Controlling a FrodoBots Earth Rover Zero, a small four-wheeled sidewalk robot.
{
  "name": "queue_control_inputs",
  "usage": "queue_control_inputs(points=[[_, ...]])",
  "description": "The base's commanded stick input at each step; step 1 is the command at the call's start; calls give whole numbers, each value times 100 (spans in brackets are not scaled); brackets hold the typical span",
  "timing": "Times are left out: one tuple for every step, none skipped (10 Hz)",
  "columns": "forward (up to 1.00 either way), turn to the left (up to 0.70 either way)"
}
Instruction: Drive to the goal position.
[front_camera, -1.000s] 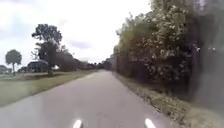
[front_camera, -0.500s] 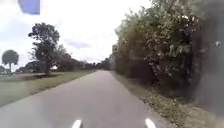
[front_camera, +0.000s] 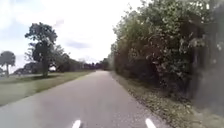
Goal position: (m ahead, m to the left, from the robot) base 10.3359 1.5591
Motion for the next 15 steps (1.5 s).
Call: queue_control_inputs(points=[[84,3],[84,3],[84,33],[84,22],[84,10],[84,3],[84,13],[84,33],[84,32],[84,8],[84,3],[84,3],[84,3],[84,3],[84,3]])
